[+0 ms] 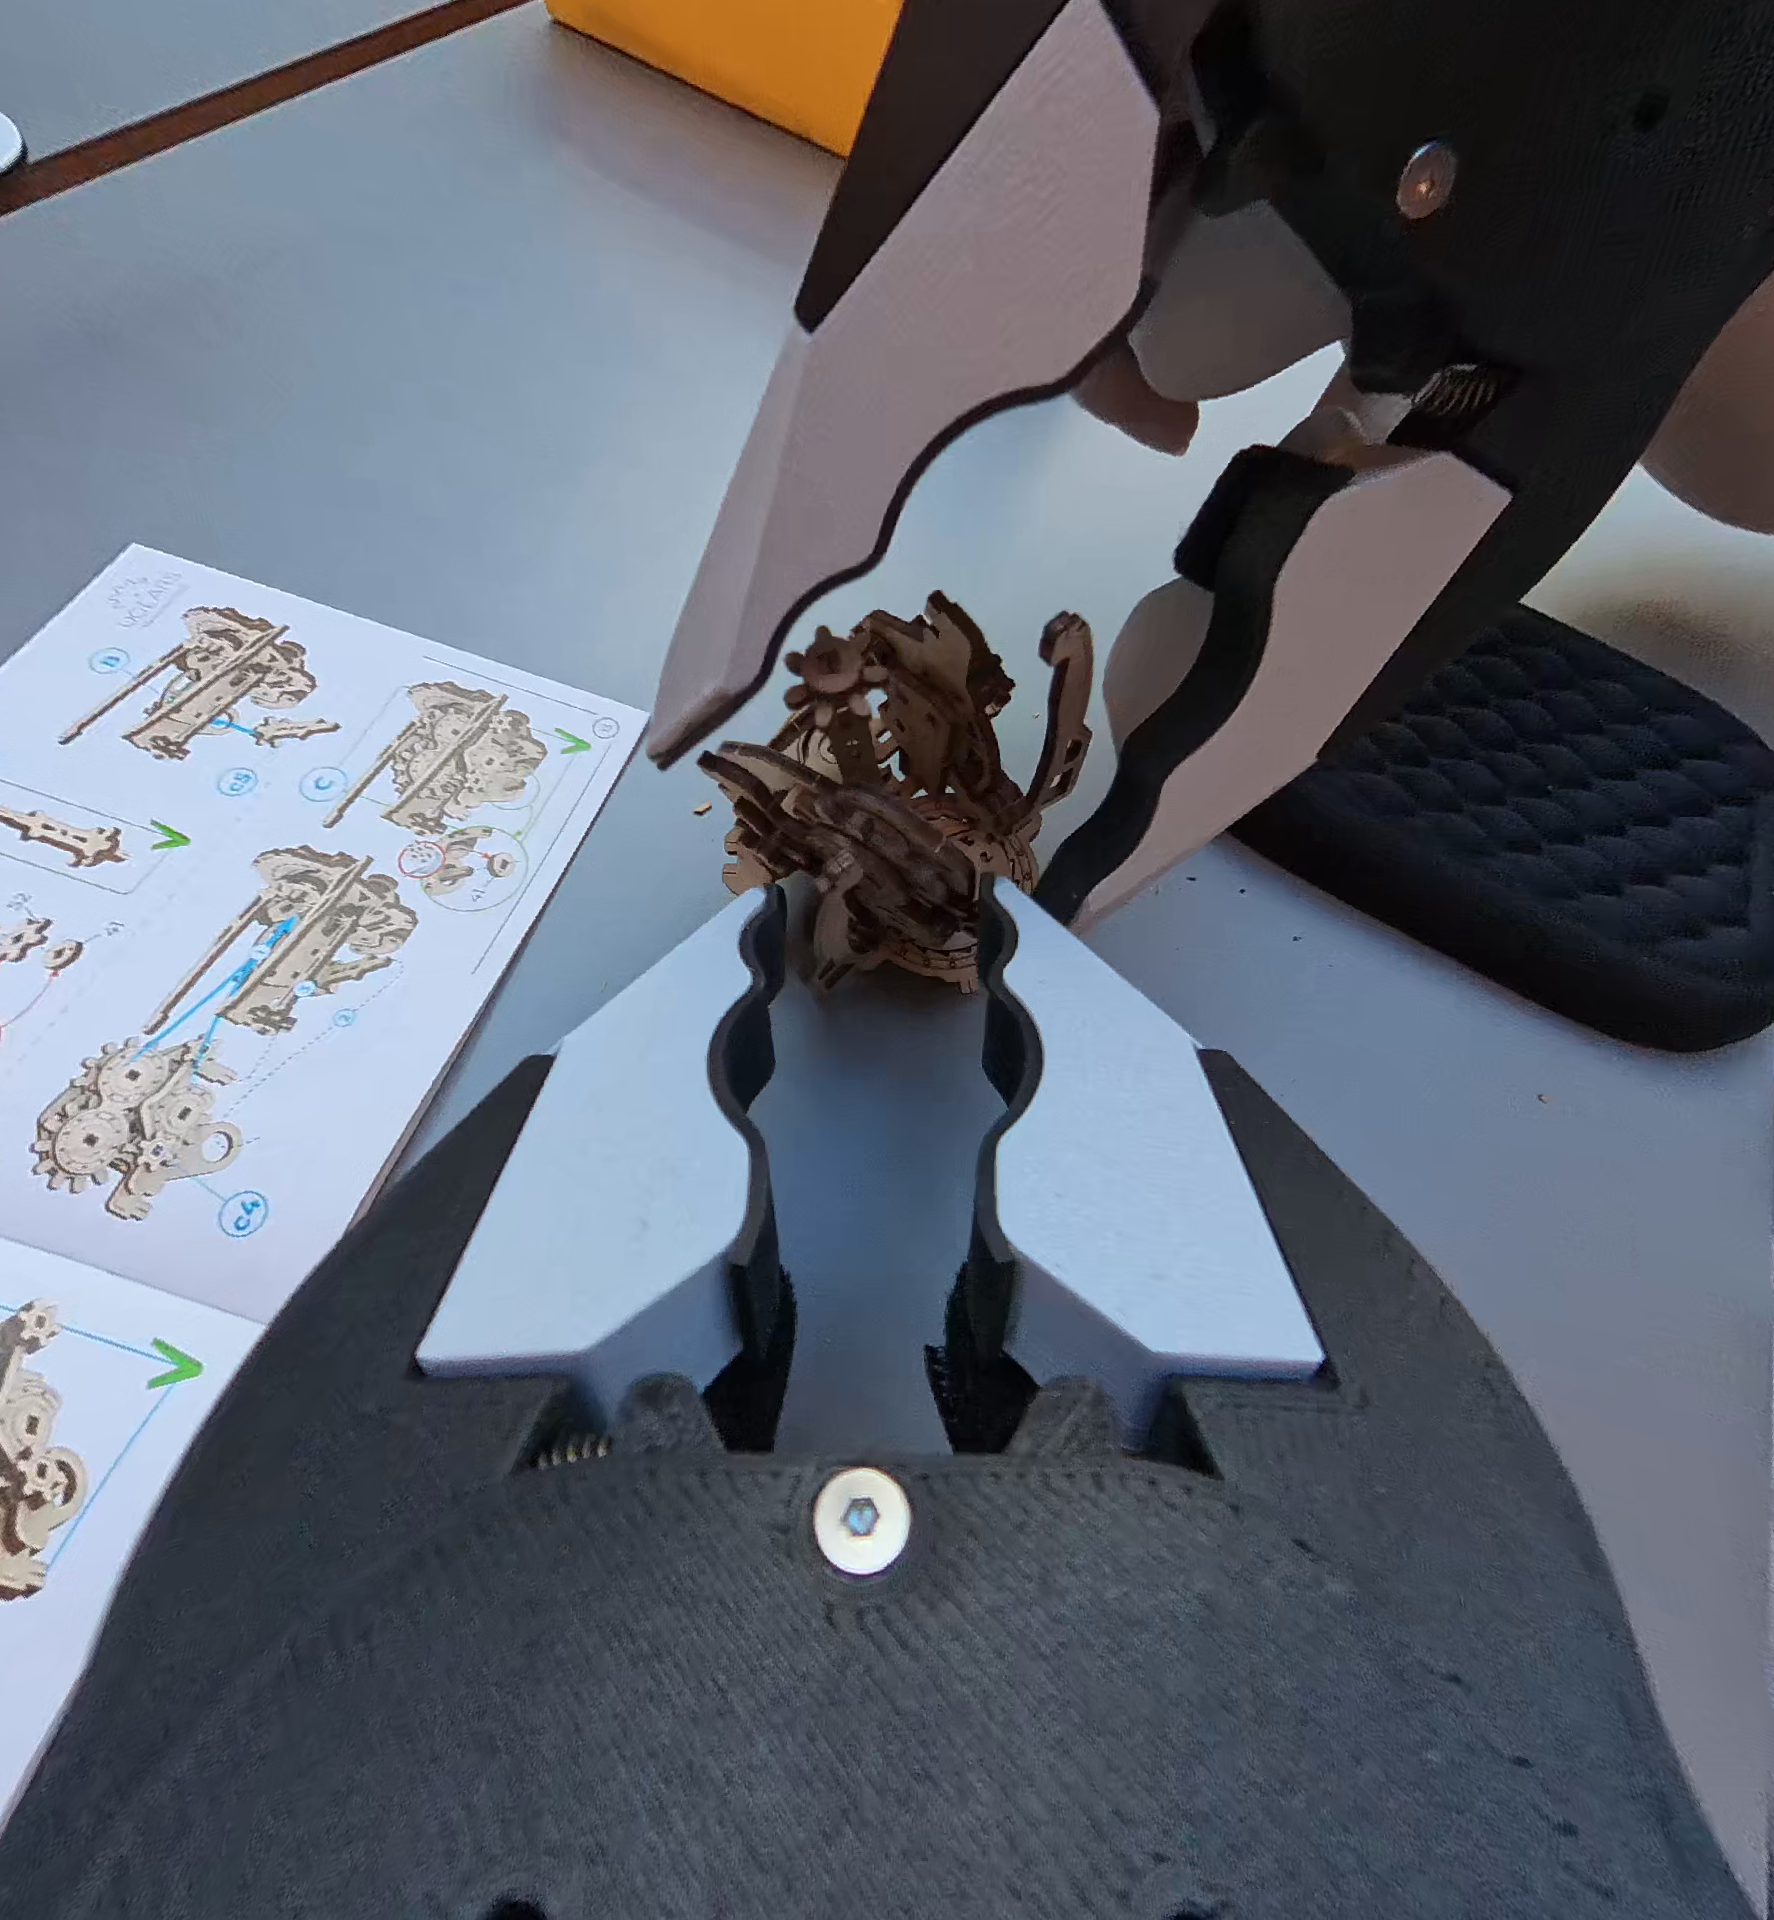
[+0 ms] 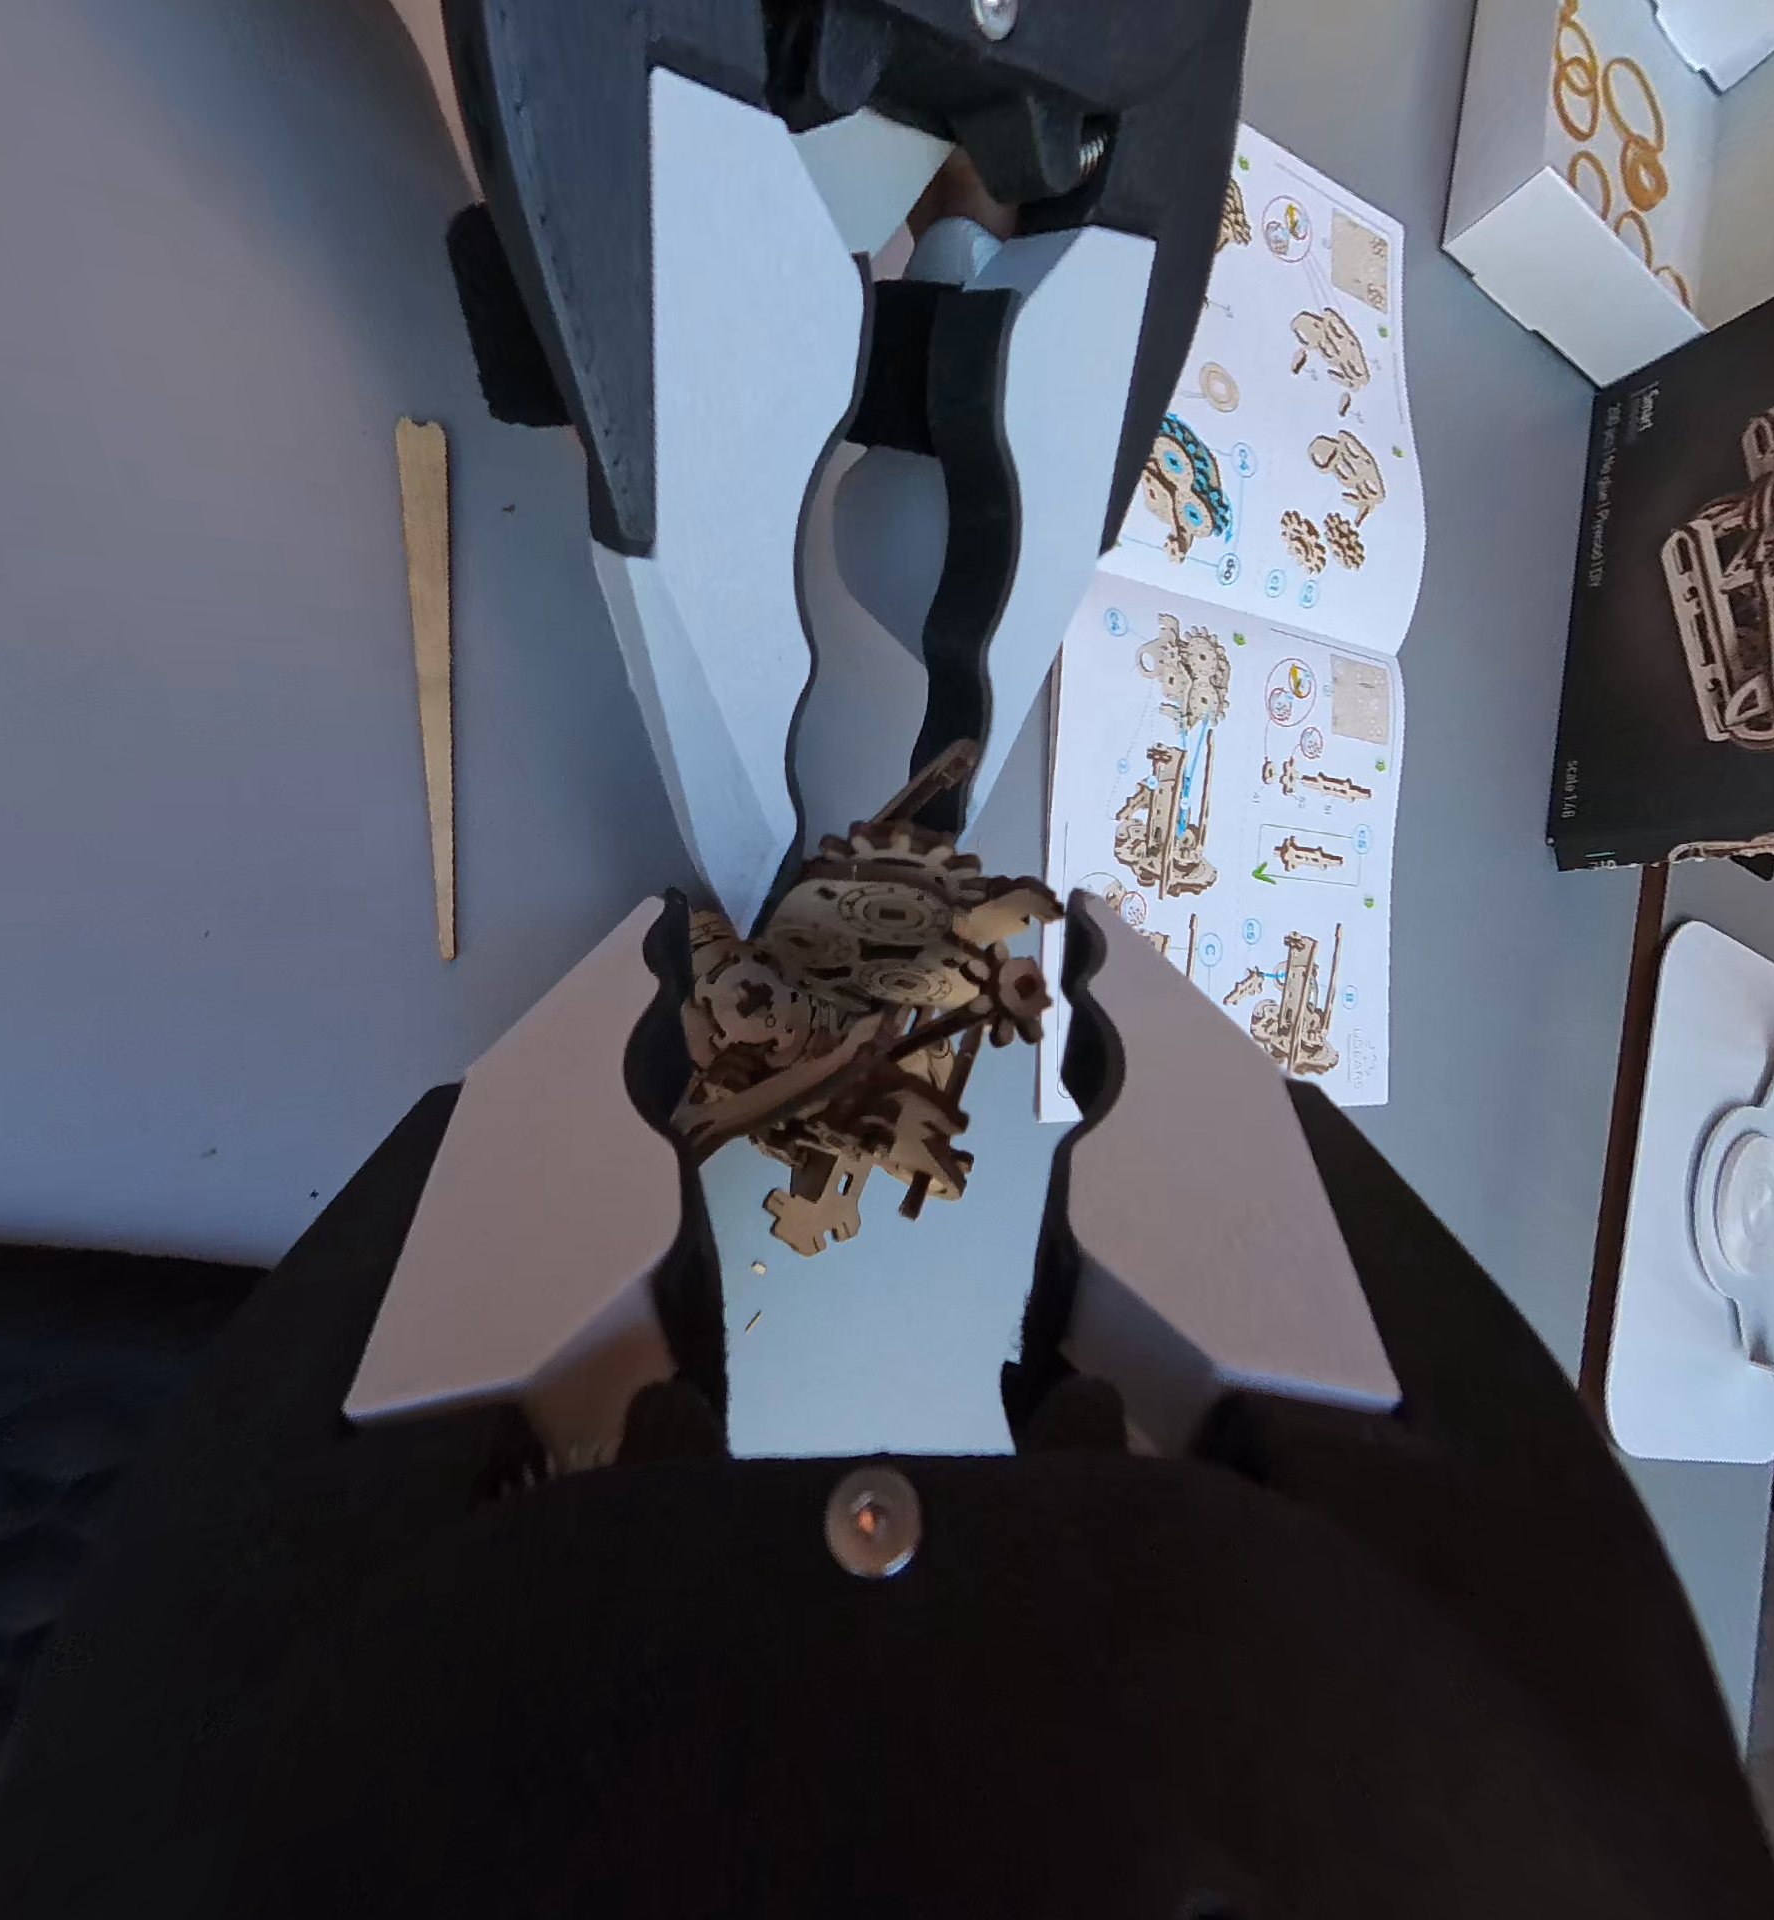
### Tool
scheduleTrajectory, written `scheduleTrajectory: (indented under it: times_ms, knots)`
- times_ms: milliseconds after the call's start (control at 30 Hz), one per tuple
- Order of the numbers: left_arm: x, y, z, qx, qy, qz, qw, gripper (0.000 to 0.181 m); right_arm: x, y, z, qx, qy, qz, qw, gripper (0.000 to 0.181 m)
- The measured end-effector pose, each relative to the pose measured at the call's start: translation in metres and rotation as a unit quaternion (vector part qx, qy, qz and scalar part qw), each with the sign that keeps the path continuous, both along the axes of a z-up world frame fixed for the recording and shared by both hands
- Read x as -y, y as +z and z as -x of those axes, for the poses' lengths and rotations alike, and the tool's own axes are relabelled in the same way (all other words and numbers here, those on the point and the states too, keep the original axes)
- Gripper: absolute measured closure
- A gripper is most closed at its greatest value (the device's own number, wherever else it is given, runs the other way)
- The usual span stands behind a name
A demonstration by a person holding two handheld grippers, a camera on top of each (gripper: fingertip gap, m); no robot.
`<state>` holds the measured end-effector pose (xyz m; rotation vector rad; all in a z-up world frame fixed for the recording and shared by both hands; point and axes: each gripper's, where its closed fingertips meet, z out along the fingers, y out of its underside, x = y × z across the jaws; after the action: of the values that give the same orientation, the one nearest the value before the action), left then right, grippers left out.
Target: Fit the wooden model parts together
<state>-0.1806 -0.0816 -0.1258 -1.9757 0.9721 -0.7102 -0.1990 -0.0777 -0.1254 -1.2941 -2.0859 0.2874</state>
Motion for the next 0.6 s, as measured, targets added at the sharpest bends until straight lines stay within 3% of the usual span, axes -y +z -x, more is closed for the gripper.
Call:
scheduleTrajectory:
  times_ms: [200,367,467,600]
  knots:
    - [0.0,-0.001,-0.001,0.006,-0.003,0.003,1.0,0.147,0.006,0.014,-0.014,-0.061,-0.013,0.044,0.997,0.102]
    - [0.0,0.0,-0.001,0.0,-0.006,-0.013,1.0,0.148,-0.001,0.032,-0.034,-0.156,-0.054,0.142,0.976,0.098]
    - [0.002,0.0,-0.003,0.001,-0.011,-0.013,1.0,0.148,-0.005,0.027,-0.045,-0.197,-0.077,0.218,0.953,0.091]
    - [0.003,0.0,-0.004,-0.002,-0.016,-0.019,1.0,0.145,-0.008,0.013,-0.047,-0.202,-0.104,0.243,0.943,0.084]
